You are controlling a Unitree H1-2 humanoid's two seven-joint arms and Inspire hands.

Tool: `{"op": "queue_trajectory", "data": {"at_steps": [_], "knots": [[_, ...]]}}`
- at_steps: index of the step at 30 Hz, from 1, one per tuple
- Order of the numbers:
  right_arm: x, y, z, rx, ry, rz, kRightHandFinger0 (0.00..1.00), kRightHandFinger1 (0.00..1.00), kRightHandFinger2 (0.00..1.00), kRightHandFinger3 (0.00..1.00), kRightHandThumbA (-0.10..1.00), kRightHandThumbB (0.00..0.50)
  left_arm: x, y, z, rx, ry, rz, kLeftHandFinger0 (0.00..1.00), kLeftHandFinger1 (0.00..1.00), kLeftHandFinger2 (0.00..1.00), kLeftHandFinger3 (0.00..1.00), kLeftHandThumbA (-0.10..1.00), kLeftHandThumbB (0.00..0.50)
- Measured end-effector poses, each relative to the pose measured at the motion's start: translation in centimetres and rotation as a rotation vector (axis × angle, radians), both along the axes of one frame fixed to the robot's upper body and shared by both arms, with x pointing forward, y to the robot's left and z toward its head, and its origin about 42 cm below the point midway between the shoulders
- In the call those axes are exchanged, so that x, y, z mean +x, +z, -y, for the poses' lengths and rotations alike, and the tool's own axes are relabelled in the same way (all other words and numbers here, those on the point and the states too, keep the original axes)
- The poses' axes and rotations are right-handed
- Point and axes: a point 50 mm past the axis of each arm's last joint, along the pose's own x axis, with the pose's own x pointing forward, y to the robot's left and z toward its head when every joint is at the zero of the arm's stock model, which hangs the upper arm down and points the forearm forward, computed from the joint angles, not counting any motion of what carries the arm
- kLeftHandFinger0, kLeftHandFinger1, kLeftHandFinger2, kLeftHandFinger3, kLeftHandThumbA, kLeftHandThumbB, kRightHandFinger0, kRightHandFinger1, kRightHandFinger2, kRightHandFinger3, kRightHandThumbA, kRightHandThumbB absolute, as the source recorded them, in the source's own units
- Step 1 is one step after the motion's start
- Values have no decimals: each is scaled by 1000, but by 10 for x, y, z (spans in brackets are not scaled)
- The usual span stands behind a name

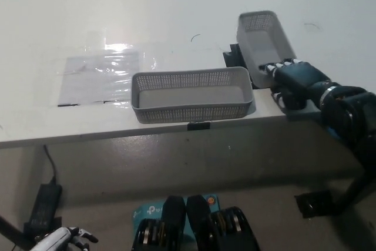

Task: The robot uses its right hand to pick up the grey box kept on the middle on the desk and place it on top of another box next to it in a right angle

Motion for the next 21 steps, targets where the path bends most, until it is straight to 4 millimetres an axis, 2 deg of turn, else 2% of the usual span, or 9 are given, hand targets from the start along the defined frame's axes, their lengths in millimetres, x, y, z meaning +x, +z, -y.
{"op": "queue_trajectory", "data": {"at_steps": [2,3,4,7,8,12,17,20,21], "knots": [[0,1,-4,-22,29,13,0,26,135,562,-100,4,0,1,0,0,1,2,359,381,529,683,242,332],[-1,0,-7,-35,46,26,0,31,125,371,-57,30,1,1,-1,0,2,3,370,390,536,684,259,334],[-2,-1,-11,-58,69,42,0,65,206,289,-52,31,1,1,-1,1,2,3,374,393,538,686,267,334],[-5,-5,-15,-125,116,106,0,157,388,312,35,0,2,2,0,2,-1,4,382,400,550,697,272,328],[-6,-6,-16,-142,127,128,0,169,406,307,-63,0,2,2,0,2,-3,3,369,394,556,700,246,326],[-7,-10,-18,-191,154,202,0,127,383,85,-100,0,3,3,-2,3,-5,4,376,397,547,694,261,329],[-7,-15,-14,-181,170,262,0,115,414,5,-100,37,3,3,-2,6,-6,4,358,387,542,699,255,334],[-6,-19,-10,-160,178,289,0,181,520,67,-100,94,3,3,-2,5,-5,4,340,371,520,670,250,335],[-6,-20,-9,-151,181,297,0,206,553,168,-100,136,3,3,-2,6,-4,5,315,350,499,665,272,341]]}}
